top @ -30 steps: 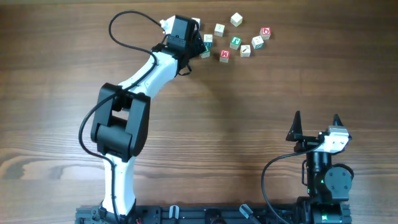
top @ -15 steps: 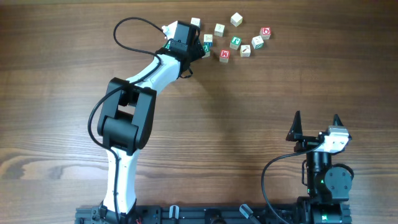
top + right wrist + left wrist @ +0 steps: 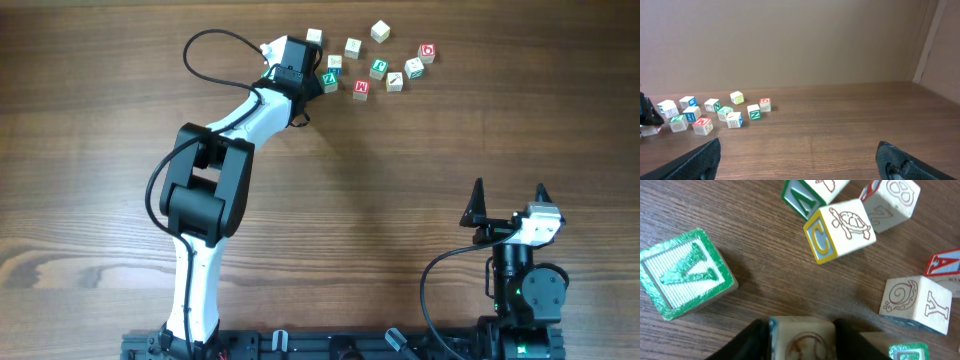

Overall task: Form a horizontal line
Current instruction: 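Grasp the baseball-picture block with the left gripper and lift it out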

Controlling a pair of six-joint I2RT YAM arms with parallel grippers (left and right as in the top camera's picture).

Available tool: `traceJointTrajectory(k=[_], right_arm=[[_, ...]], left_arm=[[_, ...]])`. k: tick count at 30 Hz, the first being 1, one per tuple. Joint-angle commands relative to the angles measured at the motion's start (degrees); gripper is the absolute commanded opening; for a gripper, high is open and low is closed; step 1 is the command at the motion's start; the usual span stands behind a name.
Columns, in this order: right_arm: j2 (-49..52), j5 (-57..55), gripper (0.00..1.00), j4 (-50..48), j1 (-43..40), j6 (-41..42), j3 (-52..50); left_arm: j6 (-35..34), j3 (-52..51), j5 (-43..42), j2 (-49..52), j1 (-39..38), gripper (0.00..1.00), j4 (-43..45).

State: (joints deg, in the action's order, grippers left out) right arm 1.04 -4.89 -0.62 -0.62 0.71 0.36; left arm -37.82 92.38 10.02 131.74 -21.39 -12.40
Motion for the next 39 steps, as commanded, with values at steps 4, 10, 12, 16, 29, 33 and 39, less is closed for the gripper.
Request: traceJointTrajectory(k=[4, 10, 12, 16, 29, 33, 39], right_arm=[[-0.6, 0.9, 1.0, -0.1, 0.3, -0.7, -0.1], [-0.6, 0.9, 1.0, -0.1, 0.3, -0.7, -0.1], [-0.6, 0.9, 1.0, -0.1, 0.3, -0.7, -0.1], [-0.6, 0.9, 1.0, -0.1, 0.3, -0.7, -0.1], [-0.6, 0.9, 1.0, -0.1, 0.3, -0.7, -0.1], [-0.6, 0.9, 1.0, -0.1, 0.3, -0.7, -0.1], [-0.6, 0.9, 1.0, -0.1, 0.3, -0.7, -0.1]], left_arm=[[3.1, 0.3, 0.1, 2.5, 0.0, 0.37, -0.7], [4.9, 0.3, 0.2, -0.4, 0.0, 0.33, -3.5], [7.5, 0.3, 0.1, -2.4, -0.1, 0.32, -4.7], [9.1, 0.3, 0.6, -8.0, -0.1, 0.32, -10.6], [9.1, 0.3, 0.6, -28.7, -3.1, 0.21, -32.5], [9.1, 0.3, 0.6, -31.5, -3.4, 0.18, -40.7], [7.6, 0.3, 0.6, -32.3, -3.1, 0.11, -54.1]])
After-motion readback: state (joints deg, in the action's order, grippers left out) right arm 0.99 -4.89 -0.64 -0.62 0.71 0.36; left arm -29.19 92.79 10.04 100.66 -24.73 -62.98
